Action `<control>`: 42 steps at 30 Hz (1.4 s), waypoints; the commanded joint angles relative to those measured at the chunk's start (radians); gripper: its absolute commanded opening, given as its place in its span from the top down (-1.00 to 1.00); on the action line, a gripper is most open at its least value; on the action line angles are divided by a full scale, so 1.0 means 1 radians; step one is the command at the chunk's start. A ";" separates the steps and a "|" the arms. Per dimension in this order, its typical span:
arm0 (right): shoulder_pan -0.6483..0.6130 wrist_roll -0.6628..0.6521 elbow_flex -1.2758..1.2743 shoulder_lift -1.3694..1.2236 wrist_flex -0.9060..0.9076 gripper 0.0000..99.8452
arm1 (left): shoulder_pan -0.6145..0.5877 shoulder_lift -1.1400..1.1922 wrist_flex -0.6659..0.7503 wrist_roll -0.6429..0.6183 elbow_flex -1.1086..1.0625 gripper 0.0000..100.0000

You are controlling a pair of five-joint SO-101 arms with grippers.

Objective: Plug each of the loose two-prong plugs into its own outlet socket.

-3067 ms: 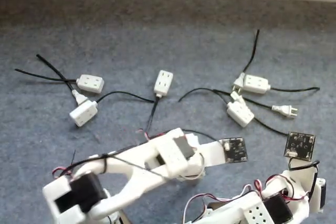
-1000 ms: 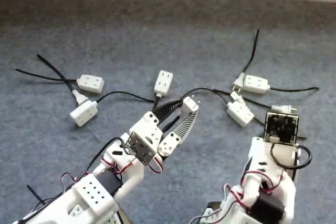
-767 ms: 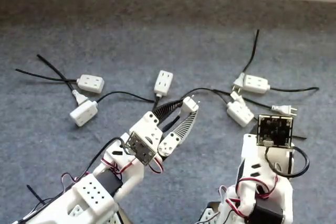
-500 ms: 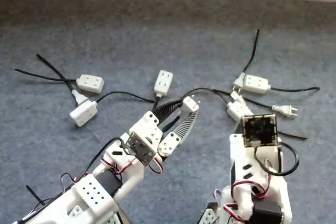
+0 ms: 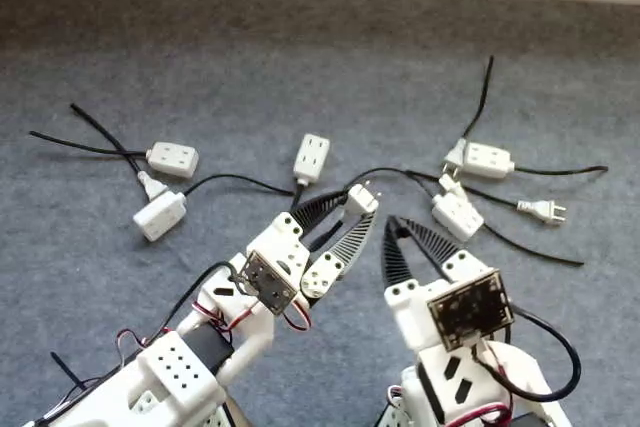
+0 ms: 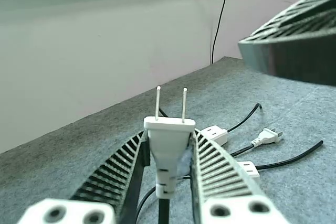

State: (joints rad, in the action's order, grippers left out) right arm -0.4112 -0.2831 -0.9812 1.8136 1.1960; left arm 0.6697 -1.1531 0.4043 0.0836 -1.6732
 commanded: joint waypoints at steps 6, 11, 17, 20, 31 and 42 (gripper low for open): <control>-0.085 0.008 0.033 0.005 -0.082 0.99 | -0.001 -0.013 0.028 -0.005 -0.015 0.99; -0.087 0.006 -0.137 0.004 -0.239 0.99 | -0.001 -0.016 0.028 -0.005 -0.015 0.99; -0.076 0.003 -0.308 -0.005 -0.427 0.99 | -0.001 -0.018 0.028 -0.005 -0.015 0.99; -0.045 -0.064 -0.334 -0.007 -0.433 0.99 | -0.001 -0.019 0.028 -0.005 -0.015 0.99; 0.216 -0.100 -0.610 -0.007 -0.661 0.99 | -0.001 -0.021 0.028 -0.003 -0.015 0.99; 0.360 -0.100 -0.631 -0.007 -0.670 0.99 | -0.007 -0.021 0.028 -0.003 -0.015 0.99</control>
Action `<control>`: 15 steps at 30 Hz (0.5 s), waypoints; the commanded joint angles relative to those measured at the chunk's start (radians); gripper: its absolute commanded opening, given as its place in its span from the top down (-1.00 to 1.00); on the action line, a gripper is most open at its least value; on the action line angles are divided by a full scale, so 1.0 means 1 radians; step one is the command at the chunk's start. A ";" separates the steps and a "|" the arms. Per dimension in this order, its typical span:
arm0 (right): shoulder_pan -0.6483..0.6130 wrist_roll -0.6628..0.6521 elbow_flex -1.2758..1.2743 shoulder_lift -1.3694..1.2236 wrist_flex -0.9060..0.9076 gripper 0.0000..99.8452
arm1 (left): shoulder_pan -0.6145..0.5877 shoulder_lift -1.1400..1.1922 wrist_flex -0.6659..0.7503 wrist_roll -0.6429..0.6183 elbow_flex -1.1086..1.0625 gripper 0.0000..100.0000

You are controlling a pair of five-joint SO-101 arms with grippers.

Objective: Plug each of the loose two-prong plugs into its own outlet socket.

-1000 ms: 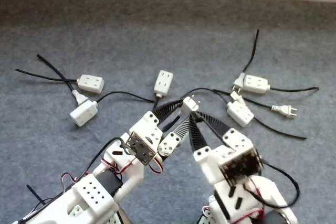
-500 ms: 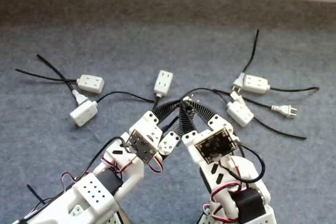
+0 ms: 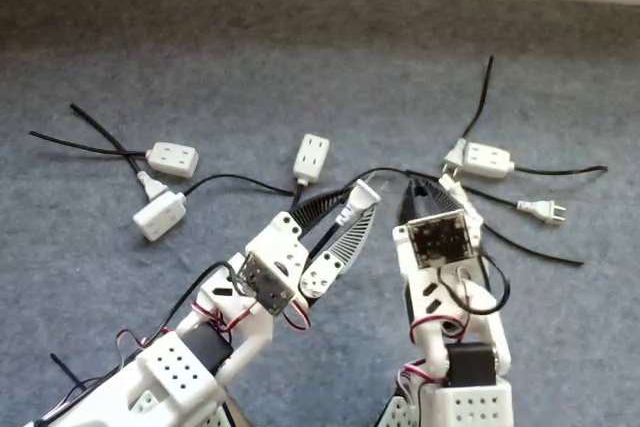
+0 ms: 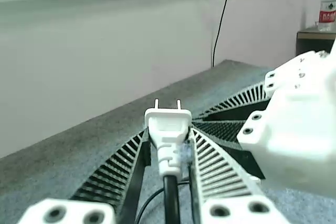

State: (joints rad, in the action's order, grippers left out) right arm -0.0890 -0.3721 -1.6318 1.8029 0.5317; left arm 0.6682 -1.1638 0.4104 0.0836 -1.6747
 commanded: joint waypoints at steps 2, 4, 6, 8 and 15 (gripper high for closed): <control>0.054 -0.005 0.090 0.001 0.045 0.99 | -0.005 -0.010 0.021 -0.003 -0.013 0.99; 0.058 -0.003 0.191 -0.030 0.128 0.99 | -0.007 -0.010 0.021 -0.003 -0.013 0.99; 0.058 0.002 0.311 -0.094 0.203 0.99 | -0.007 -0.005 0.021 -0.003 -0.012 0.99; 0.059 0.051 0.452 -0.188 0.262 0.99 | -0.007 -0.004 0.020 -0.003 -0.012 0.99; 0.077 0.153 0.978 -0.611 0.627 0.99 | -0.077 -0.002 -0.222 -0.006 0.102 0.99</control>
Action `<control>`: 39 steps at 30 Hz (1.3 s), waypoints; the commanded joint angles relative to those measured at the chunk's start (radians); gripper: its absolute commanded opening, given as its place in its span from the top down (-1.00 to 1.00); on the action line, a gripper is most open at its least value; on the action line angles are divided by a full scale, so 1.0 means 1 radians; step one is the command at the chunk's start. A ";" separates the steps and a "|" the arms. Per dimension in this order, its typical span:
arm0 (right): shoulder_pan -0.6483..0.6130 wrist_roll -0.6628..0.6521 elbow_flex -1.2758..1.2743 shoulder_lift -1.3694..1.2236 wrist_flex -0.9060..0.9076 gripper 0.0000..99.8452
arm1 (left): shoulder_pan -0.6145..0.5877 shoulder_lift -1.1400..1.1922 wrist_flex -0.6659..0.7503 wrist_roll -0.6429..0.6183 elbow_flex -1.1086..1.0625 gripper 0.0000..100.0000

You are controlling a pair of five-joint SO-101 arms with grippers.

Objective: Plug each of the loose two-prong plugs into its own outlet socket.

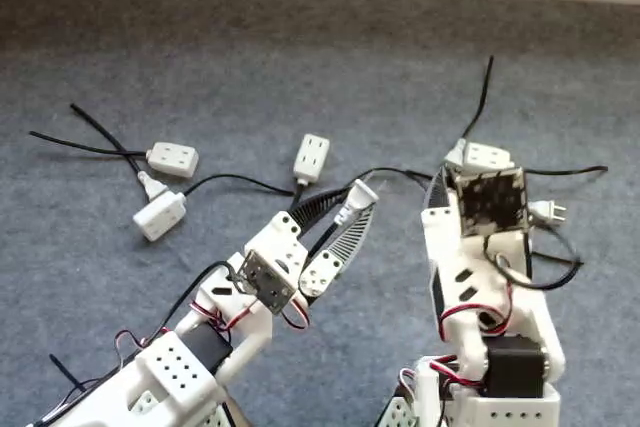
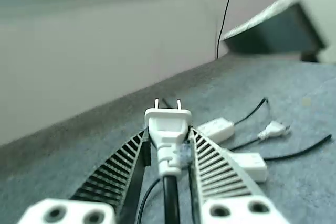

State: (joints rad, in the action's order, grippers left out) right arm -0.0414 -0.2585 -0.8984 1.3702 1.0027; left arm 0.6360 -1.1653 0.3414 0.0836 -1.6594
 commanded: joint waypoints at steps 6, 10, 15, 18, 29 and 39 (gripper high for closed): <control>0.200 0.104 0.380 -0.400 0.351 0.99 | -0.130 -0.001 -0.615 -0.023 0.375 0.99; 0.294 0.118 0.297 -0.398 0.375 0.99 | -0.219 0.002 -0.802 -0.101 0.526 0.99; 0.295 0.117 0.088 -0.344 0.366 0.98 | -0.274 0.081 -1.008 -0.103 0.713 0.99; 0.297 0.117 -0.021 -0.289 0.348 0.98 | -0.288 0.249 -1.109 -0.104 0.857 0.99; 0.295 0.117 -0.412 0.099 0.245 0.98 | -0.292 1.006 -1.579 -0.107 1.595 0.99; 0.321 0.117 -0.478 0.236 0.255 0.99 | -0.288 1.590 -1.975 -0.104 2.304 0.99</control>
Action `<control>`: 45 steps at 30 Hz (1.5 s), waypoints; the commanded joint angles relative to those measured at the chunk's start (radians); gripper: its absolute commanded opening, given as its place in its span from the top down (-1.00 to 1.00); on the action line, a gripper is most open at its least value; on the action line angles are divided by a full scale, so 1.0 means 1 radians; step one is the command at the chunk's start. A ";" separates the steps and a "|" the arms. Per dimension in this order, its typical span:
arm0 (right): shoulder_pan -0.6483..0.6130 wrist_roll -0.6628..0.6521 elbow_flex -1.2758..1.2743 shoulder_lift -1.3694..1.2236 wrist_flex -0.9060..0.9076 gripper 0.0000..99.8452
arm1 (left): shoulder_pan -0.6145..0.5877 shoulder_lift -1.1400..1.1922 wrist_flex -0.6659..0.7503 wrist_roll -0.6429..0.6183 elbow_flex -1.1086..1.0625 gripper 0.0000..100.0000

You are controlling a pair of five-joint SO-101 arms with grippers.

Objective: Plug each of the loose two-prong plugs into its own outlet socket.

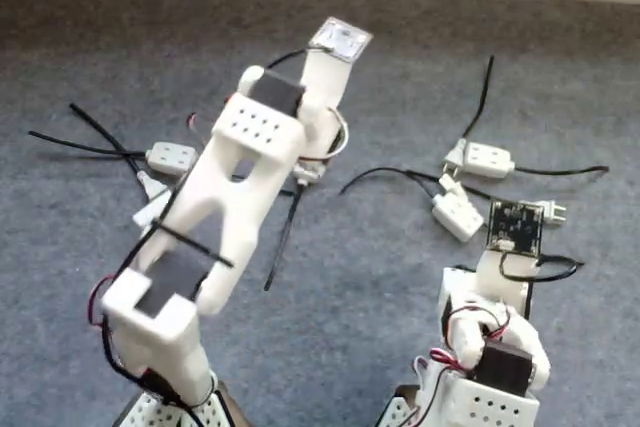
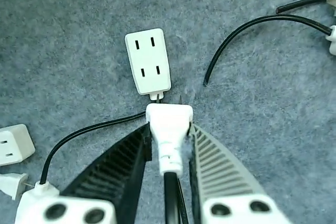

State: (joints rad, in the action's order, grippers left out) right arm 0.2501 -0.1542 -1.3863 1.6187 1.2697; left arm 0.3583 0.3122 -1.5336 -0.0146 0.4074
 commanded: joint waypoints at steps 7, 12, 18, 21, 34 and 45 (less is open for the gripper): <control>0.142 0.012 -0.108 -0.148 -0.145 0.99 | -0.039 0.446 -0.222 -0.002 0.633 0.99; 0.147 0.012 -0.151 -0.162 -0.194 0.99 | -0.068 0.519 -0.222 -0.002 0.733 0.99; 0.147 0.012 -0.153 -0.162 -0.197 0.99 | -0.087 0.524 -0.219 -0.002 0.737 0.99; 0.147 0.012 -0.153 -0.162 -0.197 0.99 | -0.084 0.524 -0.219 -0.002 0.737 0.99; 0.147 0.012 -0.153 -0.162 -0.197 0.99 | -0.038 0.533 -0.169 -0.008 0.730 0.99; 0.147 0.012 -0.154 -0.162 -0.197 0.99 | -0.033 0.664 -0.153 -0.009 0.737 0.99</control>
State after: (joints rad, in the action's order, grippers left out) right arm 0.3836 -0.1481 -1.5443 1.4668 1.0917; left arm 0.3168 0.9567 -1.7008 -0.0146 1.1178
